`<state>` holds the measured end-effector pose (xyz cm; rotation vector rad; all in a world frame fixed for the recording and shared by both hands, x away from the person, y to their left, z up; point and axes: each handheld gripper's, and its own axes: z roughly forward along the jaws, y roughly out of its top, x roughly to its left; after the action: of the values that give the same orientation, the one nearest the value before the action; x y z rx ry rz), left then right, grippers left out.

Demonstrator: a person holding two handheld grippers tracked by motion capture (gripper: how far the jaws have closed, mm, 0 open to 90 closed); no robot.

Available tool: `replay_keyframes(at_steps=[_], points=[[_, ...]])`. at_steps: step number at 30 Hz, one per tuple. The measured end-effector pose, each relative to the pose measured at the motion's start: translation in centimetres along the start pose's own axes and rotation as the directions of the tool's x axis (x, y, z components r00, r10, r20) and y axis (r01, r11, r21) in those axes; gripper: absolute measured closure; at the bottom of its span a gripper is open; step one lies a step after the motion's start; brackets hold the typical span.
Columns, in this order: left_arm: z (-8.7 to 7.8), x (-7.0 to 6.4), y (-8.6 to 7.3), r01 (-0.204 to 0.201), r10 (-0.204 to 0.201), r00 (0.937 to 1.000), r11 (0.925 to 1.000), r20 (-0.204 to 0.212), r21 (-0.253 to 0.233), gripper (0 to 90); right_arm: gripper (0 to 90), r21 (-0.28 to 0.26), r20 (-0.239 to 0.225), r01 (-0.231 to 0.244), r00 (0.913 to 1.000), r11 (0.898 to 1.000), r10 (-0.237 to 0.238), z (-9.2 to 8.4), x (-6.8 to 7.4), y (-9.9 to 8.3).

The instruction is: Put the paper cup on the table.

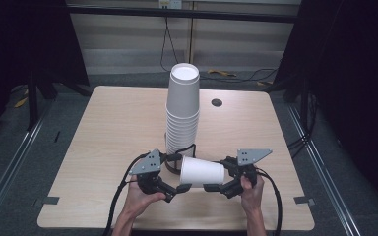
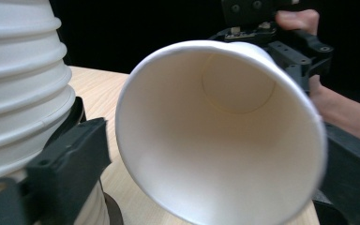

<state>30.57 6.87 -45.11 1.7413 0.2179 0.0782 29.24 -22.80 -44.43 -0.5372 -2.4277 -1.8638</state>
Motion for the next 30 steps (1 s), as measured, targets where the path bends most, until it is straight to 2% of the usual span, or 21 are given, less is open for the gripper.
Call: replay_keyframes(at_steps=[8, 11, 16, 20, 25, 30], points=[[0.5, 0.0, -0.1, 0.002, -0.002, 0.9996, 1.0, 0.029, 0.002, 0.0, 21.8, 0.008, -0.017, 0.018, 0.9997, 1.0, -0.018, 0.5, 0.0, 0.1], [0.6, -0.1, -0.1, -0.002, 0.002, 0.9991, 1.0, 0.042, 0.005, 3.6, 21.9, 0.016, -0.02, 0.023, 0.9995, 1.0, -0.023, 0.6, 0.1, 0.0], [0.7, 0.1, -0.2, 0.007, -0.006, 0.9983, 0.9999, 0.058, -0.009, 3.9, 21.9, 0.013, -0.028, 0.026, 0.9993, 1.0, -0.025, 0.5, 0.0, 0.0], [0.9, 0.3, -0.3, 0.022, -0.019, 0.9963, 0.9992, 0.083, -0.034, 3.8, 21.8, 0.005, -0.04, 0.03, 0.9987, 1.0, -0.03, 0.6, -0.1, 0.1], [1.1, 0.4, -0.2, 0.026, -0.023, 0.9925, 0.9993, 0.12, -0.027, 4.9, 21.9, -0.003, -0.052, 0.047, 0.9975, 0.999, -0.047, 0.7, -0.1, 0.1], [1.4, 0.5, -0.1, 0.043, -0.036, 0.9898, 0.9982, 0.138, -0.041, 5.3, 21.9, 0.0, -0.064, 0.051, 0.9967, 0.999, -0.051, 0.5, -0.1, 0.0]])
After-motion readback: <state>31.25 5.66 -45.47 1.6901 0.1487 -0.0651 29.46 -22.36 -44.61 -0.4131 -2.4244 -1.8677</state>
